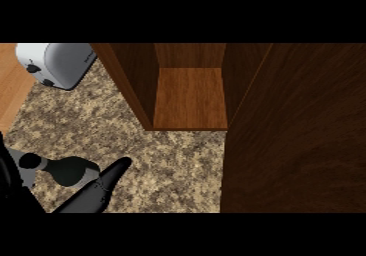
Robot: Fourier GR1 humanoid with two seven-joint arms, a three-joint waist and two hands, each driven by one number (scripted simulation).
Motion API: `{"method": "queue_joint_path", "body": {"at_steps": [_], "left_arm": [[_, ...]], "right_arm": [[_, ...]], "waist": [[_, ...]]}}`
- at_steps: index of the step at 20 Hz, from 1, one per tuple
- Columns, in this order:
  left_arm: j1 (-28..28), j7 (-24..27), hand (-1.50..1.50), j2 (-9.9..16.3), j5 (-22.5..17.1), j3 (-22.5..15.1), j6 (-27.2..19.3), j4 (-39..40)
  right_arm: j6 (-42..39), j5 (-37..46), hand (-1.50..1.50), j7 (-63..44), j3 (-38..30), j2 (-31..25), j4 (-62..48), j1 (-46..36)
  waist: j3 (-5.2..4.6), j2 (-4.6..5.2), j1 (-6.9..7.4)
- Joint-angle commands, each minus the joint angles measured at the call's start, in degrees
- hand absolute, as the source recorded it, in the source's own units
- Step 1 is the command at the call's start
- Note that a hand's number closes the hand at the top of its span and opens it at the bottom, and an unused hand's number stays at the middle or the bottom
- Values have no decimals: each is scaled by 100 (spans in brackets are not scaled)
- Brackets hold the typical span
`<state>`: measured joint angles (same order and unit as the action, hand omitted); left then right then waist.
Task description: Pick up the wine, place it into the cabinet and close the cabinet
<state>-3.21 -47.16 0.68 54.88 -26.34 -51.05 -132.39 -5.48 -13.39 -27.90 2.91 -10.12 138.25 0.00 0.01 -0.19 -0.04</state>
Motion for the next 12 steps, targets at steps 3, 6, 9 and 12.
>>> {"method": "queue_joint_path", "body": {"at_steps": [3, 6, 9, 12], "left_arm": [[154, 53, -150, 282, -487, 672, 6, -221], [807, 119, -150, 326, -532, 375, -121, -561], [737, 89, -150, 529, -1018, 730, -174, -462], [1150, 365, -150, 554, -1289, 434, -564, -373]], "right_arm": [[217, -245, -150, -561, 28, 42, 728, -177], [-79, -428, -150, -214, -299, -29, 758, 255], [78, -265, -150, -366, -113, 44, 577, -196], [47, -77, -150, -272, 137, 159, 915, 237]], "waist": [[-6, 13, -8], [-4, 1, -10], [-10, 8, 1], [-14, -13, -33]]}}
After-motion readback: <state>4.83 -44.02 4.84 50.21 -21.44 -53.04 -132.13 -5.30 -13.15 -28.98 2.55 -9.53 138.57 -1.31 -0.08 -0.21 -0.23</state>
